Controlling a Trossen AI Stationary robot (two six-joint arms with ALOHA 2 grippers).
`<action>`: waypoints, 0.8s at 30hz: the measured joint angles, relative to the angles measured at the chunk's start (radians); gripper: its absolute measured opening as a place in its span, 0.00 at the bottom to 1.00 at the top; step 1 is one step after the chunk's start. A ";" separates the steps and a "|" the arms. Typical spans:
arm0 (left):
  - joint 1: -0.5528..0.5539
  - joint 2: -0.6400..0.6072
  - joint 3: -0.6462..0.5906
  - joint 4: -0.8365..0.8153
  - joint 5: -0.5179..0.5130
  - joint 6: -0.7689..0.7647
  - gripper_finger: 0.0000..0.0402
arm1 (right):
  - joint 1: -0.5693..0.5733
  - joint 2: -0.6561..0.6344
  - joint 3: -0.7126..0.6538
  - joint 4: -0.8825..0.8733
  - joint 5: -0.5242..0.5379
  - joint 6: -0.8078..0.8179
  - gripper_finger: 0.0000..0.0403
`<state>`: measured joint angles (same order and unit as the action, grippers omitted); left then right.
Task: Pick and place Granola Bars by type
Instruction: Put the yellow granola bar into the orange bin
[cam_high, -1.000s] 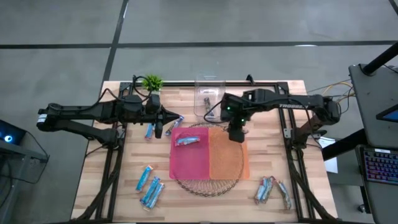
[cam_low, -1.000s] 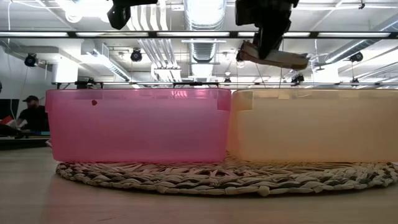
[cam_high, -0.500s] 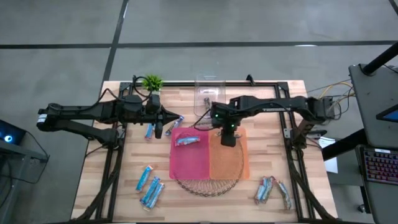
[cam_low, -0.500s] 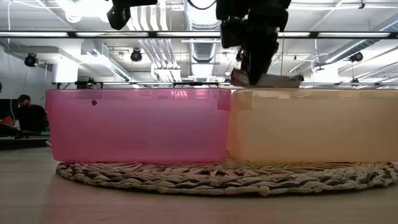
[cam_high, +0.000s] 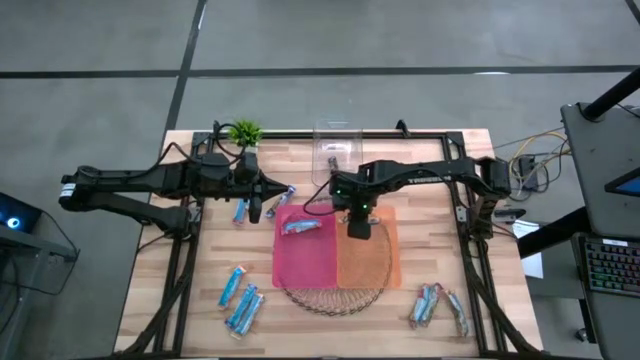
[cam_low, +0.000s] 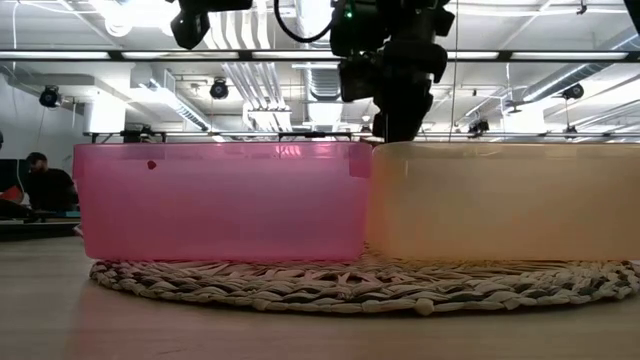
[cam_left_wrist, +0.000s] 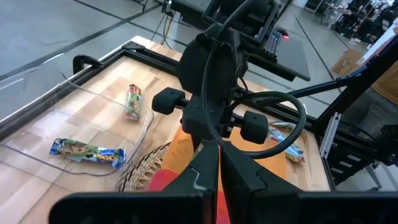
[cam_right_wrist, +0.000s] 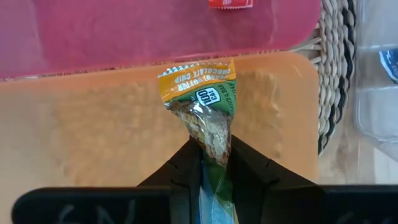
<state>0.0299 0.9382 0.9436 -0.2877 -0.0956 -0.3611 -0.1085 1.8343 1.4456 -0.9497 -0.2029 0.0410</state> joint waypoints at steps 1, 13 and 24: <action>0.000 0.000 0.000 0.000 0.000 0.000 0.00 | 0.000 0.000 0.000 0.001 0.000 0.000 0.15; 0.000 0.000 0.000 0.000 0.001 -0.001 0.00 | 0.000 -0.001 0.000 0.001 0.000 0.004 0.15; 0.000 0.000 0.000 0.001 0.002 -0.003 0.00 | 0.000 -0.002 -0.019 0.003 -0.001 -0.002 0.16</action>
<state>0.0299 0.9382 0.9436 -0.2867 -0.0935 -0.3637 -0.1089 1.8324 1.4267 -0.9464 -0.2035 0.0390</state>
